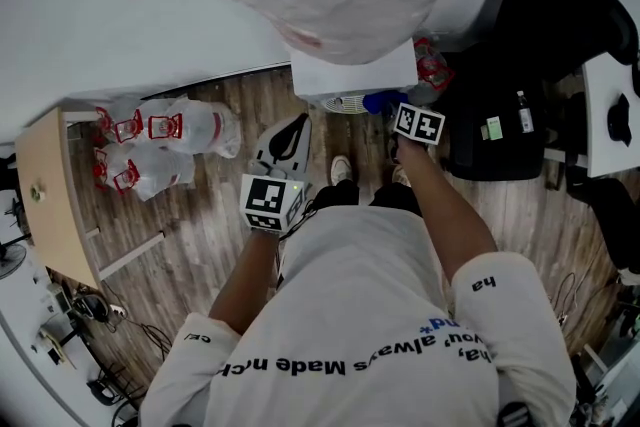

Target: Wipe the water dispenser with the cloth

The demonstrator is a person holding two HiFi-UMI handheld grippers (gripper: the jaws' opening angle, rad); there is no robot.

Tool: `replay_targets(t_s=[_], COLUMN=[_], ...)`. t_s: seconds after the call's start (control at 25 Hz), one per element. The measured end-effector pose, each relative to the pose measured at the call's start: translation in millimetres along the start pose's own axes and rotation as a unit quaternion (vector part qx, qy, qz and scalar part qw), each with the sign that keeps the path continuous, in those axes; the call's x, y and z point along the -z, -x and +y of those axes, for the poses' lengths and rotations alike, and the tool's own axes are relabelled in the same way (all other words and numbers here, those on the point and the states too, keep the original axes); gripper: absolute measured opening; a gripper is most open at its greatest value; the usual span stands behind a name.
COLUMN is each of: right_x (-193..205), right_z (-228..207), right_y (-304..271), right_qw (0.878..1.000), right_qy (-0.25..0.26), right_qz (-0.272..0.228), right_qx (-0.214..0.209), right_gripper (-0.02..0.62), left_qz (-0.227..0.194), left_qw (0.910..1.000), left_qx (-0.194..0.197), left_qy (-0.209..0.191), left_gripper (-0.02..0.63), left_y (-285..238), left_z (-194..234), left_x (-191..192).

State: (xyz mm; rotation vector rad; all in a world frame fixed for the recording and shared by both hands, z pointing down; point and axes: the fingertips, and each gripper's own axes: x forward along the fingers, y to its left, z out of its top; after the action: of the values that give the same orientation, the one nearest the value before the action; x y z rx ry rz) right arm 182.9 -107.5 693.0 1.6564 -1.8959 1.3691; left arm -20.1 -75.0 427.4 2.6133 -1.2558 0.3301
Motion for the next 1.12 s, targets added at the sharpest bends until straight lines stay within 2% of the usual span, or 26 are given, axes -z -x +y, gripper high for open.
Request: replay_targets(t_s=[0.28,0.48,0.72,1.12], right_x=[-14.5,-22.1,-16.8,4.9], right_z=[-27.1,-33.9,-43.0,-73.6], right_y=[14.4,12.9,2.5,-30.1], right_qw=[1.0,0.997,0.995,0.994], right_qy=[0.028,0.07,0.092,0.1], right_qz=[-0.002,0.014,0.026,0.051], right_qx=[0.013,0.008,0.011,0.012], right_gripper=[0.075,0.075,0.075,0.075], left_qz=[0.002,0.01,0.017,0.01], left_qw=[0.9999,0.9998,0.9996,0.9997], left_qx=[-0.006,-0.012,-0.014,-0.02], left_qy=[0.008,0.014,0.014,0.001], left_gripper=[0.018,0.018,0.018,0.018], left_y=[-6.6,-12.7,-24.8,-48.1], left_z=[-15.9,-23.8,-27.2,-22.7], left_x=[1.3,9.4,24.7,46.9])
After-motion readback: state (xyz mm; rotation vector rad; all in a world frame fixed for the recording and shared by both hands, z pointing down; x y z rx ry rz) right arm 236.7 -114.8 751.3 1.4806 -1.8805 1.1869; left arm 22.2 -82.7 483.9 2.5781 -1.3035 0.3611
